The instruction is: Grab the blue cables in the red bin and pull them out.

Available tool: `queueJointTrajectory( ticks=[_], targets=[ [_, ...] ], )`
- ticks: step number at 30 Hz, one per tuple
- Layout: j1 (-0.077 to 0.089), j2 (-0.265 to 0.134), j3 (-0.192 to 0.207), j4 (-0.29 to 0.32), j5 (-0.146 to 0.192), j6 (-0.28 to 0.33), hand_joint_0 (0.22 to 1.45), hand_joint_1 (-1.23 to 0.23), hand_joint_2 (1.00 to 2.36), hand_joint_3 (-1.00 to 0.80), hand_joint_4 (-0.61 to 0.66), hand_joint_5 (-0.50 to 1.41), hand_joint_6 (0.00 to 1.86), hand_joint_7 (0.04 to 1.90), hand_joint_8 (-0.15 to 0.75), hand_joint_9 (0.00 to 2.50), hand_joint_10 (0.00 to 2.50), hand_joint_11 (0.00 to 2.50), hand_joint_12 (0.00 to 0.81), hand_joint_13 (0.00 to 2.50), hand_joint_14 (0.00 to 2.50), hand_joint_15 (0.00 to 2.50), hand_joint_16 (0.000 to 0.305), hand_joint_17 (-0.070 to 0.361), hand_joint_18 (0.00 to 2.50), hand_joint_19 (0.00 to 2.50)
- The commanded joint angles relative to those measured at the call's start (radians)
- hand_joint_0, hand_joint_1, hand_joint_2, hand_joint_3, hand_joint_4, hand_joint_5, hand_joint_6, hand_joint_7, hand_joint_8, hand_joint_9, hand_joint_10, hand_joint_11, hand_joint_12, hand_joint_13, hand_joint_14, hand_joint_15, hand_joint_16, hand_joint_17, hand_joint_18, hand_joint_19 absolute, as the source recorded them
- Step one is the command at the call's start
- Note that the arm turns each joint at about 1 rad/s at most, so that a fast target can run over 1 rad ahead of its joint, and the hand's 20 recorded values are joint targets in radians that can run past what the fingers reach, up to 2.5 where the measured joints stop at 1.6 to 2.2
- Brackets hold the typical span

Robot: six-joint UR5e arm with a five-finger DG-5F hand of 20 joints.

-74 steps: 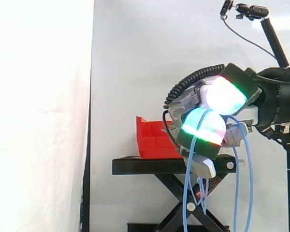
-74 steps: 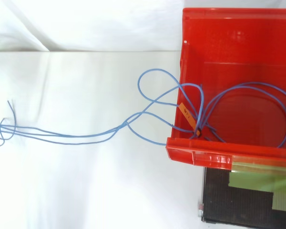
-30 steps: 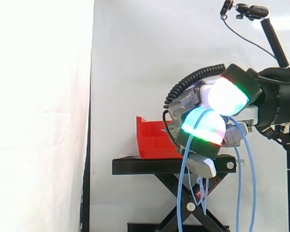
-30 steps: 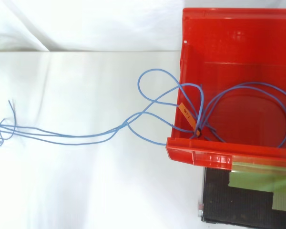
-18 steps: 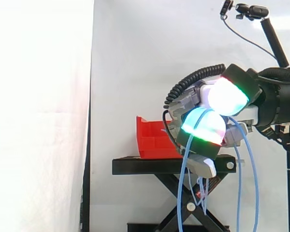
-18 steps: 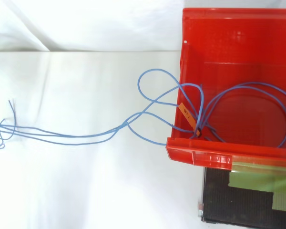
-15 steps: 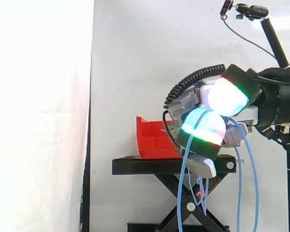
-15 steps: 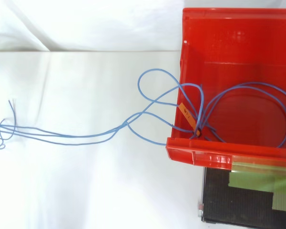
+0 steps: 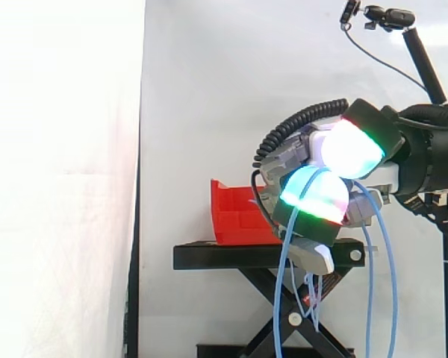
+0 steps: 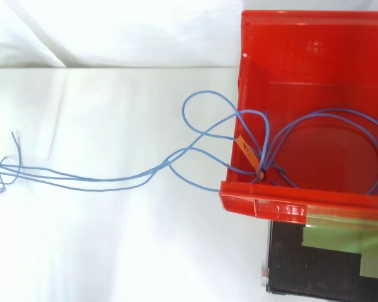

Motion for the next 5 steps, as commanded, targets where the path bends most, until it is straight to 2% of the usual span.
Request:
queueJointTrajectory(
  ticks=[1,5],
  targets=[
    [0.0,0.0,0.0,0.0,0.0,0.0,0.87,-1.01,1.0,-1.0,0.26,0.77,1.02,0.34,0.321,0.65,1.94,0.88,0.322,0.96,2.5,0.42,0.041,0.092,1.02,0.89],
    [0.0,0.0,0.0,0.0,0.0,0.0,0.87,-1.01,1.0,-1.0,0.26,0.77,1.01,0.34,0.316,0.66,1.94,0.87,0.323,0.96,2.5,0.42,0.041,0.092,1.02,0.87]
  ],
)
